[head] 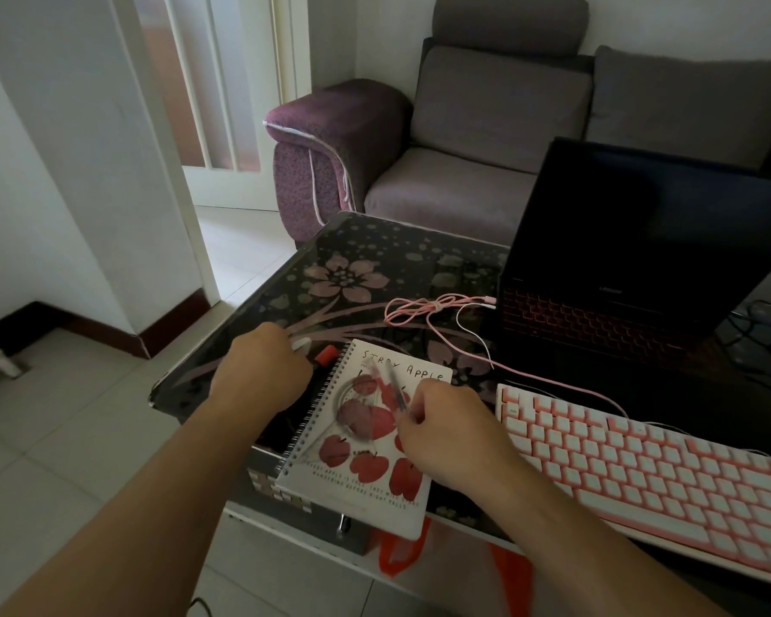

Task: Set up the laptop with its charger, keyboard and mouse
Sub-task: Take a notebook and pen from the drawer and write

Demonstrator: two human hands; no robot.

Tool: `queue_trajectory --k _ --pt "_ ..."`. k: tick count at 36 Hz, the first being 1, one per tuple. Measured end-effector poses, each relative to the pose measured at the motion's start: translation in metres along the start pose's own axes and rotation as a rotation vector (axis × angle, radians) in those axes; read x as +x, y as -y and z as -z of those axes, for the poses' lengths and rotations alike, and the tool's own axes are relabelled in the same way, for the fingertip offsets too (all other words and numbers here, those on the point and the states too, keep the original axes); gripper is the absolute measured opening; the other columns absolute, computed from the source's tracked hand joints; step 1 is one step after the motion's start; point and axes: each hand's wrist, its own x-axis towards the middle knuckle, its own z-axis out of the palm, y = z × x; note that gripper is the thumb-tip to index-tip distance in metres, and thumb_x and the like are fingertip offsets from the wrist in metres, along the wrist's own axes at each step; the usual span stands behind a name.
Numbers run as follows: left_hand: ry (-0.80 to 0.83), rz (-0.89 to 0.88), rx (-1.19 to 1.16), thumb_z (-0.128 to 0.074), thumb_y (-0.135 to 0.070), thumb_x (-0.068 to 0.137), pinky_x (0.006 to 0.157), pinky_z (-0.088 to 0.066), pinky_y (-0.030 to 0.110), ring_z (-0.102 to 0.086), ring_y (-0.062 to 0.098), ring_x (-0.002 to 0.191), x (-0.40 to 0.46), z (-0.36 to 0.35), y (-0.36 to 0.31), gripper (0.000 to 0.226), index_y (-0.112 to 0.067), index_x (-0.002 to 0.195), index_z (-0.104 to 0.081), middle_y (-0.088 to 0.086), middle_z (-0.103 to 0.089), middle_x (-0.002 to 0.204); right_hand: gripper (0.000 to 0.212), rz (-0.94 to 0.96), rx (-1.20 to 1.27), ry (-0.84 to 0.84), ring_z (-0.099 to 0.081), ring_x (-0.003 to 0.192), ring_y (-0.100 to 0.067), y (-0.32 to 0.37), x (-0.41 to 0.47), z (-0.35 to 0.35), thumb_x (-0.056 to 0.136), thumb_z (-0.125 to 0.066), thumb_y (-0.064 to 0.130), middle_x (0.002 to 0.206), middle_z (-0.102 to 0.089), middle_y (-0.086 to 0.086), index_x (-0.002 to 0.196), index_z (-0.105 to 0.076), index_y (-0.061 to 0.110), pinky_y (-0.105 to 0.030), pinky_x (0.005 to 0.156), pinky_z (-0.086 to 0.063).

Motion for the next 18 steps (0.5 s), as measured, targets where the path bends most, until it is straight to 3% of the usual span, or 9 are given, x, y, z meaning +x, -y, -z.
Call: queue_trajectory --k 4,6,8,10,12,14,18 --pt "0.007 0.016 0.068 -0.069 -0.027 0.097 0.059 -0.056 0.031 -0.070 0.021 0.071 0.002 0.002 0.006 0.014 -0.013 0.098 -0.065 0.006 -0.069 0.083 0.023 -0.004 -0.022 -0.009 -0.069 0.071 -0.013 0.001 0.002 -0.001 0.102 -0.056 0.044 0.080 -0.067 0.004 0.092 -0.058 0.024 -0.038 0.061 -0.061" --pt "-0.001 -0.001 0.091 -0.071 -0.035 0.094 0.076 -0.063 0.041 -0.070 0.025 0.090 0.000 0.001 0.005 0.026 -0.023 0.113 -0.059 0.008 -0.066 0.108 0.021 -0.007 -0.021 -0.013 -0.068 0.072 -0.012 0.002 0.002 -0.002 0.102 -0.056 0.044 0.082 -0.066 0.005 0.095 -0.057 0.024 -0.035 0.061 -0.060" --pt "-0.032 -0.070 0.107 -0.073 -0.043 0.092 0.099 -0.056 0.053 -0.058 0.033 0.121 -0.001 0.001 0.003 0.037 -0.035 0.125 -0.058 0.011 -0.054 0.136 0.020 -0.011 -0.021 -0.010 -0.068 0.073 -0.012 0.002 0.002 -0.002 0.102 -0.056 0.044 0.083 -0.066 0.005 0.096 -0.056 0.025 -0.035 0.062 -0.060" --pt "-0.027 -0.147 0.164 -0.074 -0.045 0.091 0.112 -0.045 0.053 -0.043 0.035 0.135 -0.002 -0.001 0.001 0.034 -0.036 0.122 -0.064 0.010 -0.049 0.144 0.019 -0.013 -0.020 -0.006 -0.068 0.072 -0.012 0.003 0.001 -0.002 0.102 -0.056 0.043 0.082 -0.066 0.005 0.096 -0.056 0.024 -0.035 0.061 -0.059" --pt "0.019 -0.162 0.267 -0.071 -0.043 0.094 0.113 -0.039 0.051 -0.039 0.035 0.136 -0.003 -0.005 -0.002 0.030 -0.029 0.120 -0.070 0.011 -0.048 0.142 0.019 -0.008 -0.027 -0.012 -0.067 0.070 -0.012 0.004 0.001 -0.003 0.102 -0.055 0.042 0.081 -0.065 0.005 0.096 -0.055 0.024 -0.033 0.055 -0.053" --pt "0.037 -0.132 0.257 -0.069 -0.035 0.096 0.108 -0.044 0.049 -0.044 0.034 0.128 -0.002 -0.012 -0.004 0.028 -0.020 0.119 -0.071 0.014 -0.047 0.138 0.020 -0.001 -0.032 -0.015 -0.065 0.069 -0.012 0.004 0.000 -0.003 0.102 -0.055 0.043 0.080 -0.064 0.005 0.097 -0.054 0.023 -0.029 0.052 -0.044" --pt "-0.027 -0.102 0.128 -0.075 -0.027 0.092 0.081 -0.056 0.037 -0.061 0.022 0.093 0.000 -0.019 -0.005 0.037 -0.012 0.117 -0.053 0.009 -0.060 0.109 0.019 0.001 -0.020 -0.013 -0.065 0.070 -0.013 0.003 0.000 -0.004 0.102 -0.055 0.041 0.081 -0.064 0.004 0.099 -0.055 0.022 -0.029 0.053 -0.043"
